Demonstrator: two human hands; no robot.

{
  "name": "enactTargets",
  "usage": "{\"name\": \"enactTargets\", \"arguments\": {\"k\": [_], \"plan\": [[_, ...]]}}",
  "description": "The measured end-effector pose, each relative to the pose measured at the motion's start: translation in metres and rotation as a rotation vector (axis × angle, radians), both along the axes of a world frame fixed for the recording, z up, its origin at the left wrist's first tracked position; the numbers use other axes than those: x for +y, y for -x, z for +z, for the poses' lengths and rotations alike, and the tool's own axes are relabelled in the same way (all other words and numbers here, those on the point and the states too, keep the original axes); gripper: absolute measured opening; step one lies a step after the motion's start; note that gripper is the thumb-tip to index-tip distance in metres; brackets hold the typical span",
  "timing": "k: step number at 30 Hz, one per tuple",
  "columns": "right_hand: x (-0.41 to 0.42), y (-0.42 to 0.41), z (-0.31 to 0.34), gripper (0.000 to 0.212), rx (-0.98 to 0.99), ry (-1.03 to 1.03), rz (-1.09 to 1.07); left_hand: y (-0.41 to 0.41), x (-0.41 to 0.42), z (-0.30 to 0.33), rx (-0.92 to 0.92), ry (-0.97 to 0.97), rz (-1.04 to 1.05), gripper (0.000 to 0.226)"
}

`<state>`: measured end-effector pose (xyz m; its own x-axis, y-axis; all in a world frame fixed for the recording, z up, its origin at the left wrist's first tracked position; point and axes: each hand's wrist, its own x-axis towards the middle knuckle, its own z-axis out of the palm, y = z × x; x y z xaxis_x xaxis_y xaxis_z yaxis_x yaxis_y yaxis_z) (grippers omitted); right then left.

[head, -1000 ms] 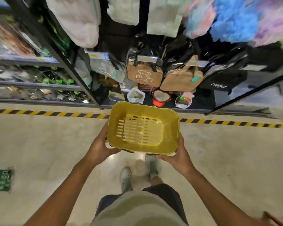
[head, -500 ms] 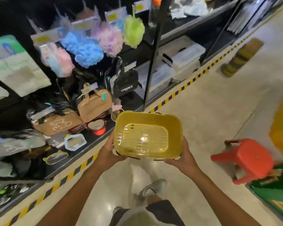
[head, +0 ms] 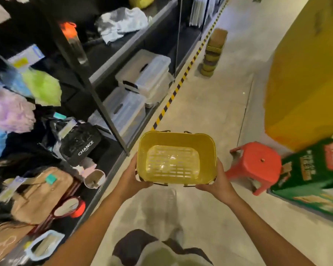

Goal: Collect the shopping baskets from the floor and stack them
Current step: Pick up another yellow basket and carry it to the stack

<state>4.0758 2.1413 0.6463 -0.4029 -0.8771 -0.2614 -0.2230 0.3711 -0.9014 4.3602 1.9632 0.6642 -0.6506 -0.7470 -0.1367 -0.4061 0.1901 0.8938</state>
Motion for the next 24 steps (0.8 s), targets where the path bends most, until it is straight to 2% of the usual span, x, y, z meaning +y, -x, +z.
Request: {"name": "enactTargets", "arguments": {"k": [6,14,17,20,24], "plan": [[-0.070,0.065,-0.002,0.122,-0.039,0.027,-0.062,0.080,-0.090,-0.009,0.001,-0.040,-0.079,0.134],[-0.198,0.161,-0.010,0.135,-0.069,-0.004,-0.191,0.200,-0.251,-0.022,0.029,-0.107,-0.187,0.134],[-0.240,0.196,-0.002,0.137,0.011,0.021,-0.256,0.247,-0.309,-0.018,0.029,-0.147,-0.261,0.133],[-0.269,0.237,0.005,0.138,-0.062,-0.003,-0.321,0.305,-0.360,-0.017,0.002,-0.197,-0.328,0.134],[-0.303,0.305,0.005,0.138,-0.040,0.015,-0.415,0.398,-0.412,-0.019,-0.019,-0.211,-0.434,0.134]]}}
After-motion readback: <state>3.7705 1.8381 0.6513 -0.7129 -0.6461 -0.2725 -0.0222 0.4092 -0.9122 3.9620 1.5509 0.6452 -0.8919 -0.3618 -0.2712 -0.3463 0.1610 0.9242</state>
